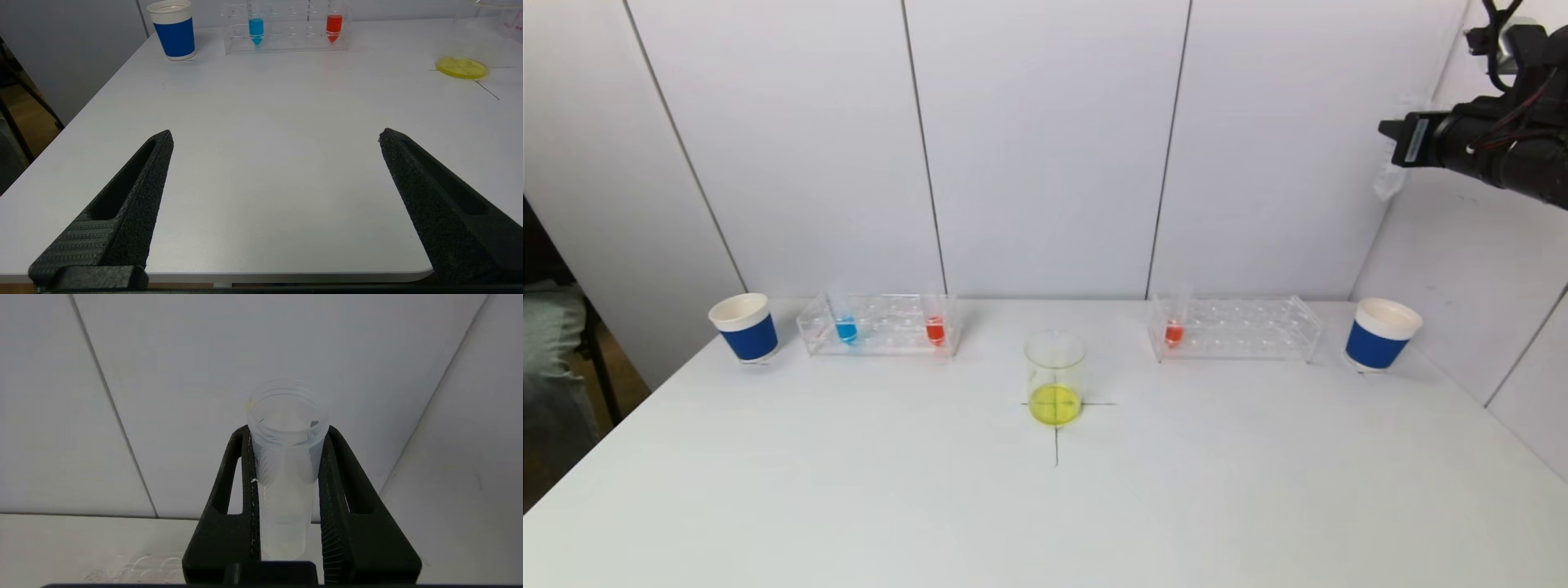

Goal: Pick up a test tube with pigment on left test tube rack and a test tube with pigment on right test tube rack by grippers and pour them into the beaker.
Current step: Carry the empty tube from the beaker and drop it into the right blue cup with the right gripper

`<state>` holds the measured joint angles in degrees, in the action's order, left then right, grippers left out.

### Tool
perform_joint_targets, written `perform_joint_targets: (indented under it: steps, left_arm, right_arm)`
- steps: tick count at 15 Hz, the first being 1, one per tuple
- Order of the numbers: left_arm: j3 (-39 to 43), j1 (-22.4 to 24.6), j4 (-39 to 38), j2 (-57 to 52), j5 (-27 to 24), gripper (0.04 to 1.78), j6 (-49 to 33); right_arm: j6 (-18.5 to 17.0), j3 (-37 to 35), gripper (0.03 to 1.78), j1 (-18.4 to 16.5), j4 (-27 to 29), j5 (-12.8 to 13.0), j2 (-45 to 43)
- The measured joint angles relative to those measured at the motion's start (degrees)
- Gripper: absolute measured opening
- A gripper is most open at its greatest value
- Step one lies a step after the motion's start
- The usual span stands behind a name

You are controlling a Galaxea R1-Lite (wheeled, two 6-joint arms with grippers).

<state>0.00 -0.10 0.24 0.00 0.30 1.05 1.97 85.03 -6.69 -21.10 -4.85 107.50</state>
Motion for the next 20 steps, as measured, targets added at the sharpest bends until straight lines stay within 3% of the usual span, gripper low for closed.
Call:
perform_joint_targets:
  steps: [4, 8, 11, 15, 20]
  left_arm:
    - [0.00, 0.05, 0.00, 0.00, 0.02, 1.76, -0.01]
    - [0.00, 0.00, 0.00, 0.00, 0.02, 1.76, 0.00]
    - [0.00, 0.00, 0.02, 0.00, 0.00, 1.76, -0.04]
    - [0.00, 0.00, 0.00, 0.00, 0.02, 1.76, 0.00]
    - [0.00, 0.00, 0.00, 0.00, 0.02, 1.76, 0.00]
  right_arm:
    - [-0.22, -0.59, 0.47, -6.56, -0.89, -1.73, 3.25]
    - [-0.40, -0.99, 0.47, -10.08, -1.27, -3.08, 6.95]
    - [-0.41, -2.43, 0.47, -11.03, -2.73, -3.39, 8.96]
    - [-0.29, -7.03, 0.47, -11.61, -11.08, -3.85, 11.50]
    - [-0.41, -9.84, 0.47, -11.76, -12.02, -3.83, 13.73]
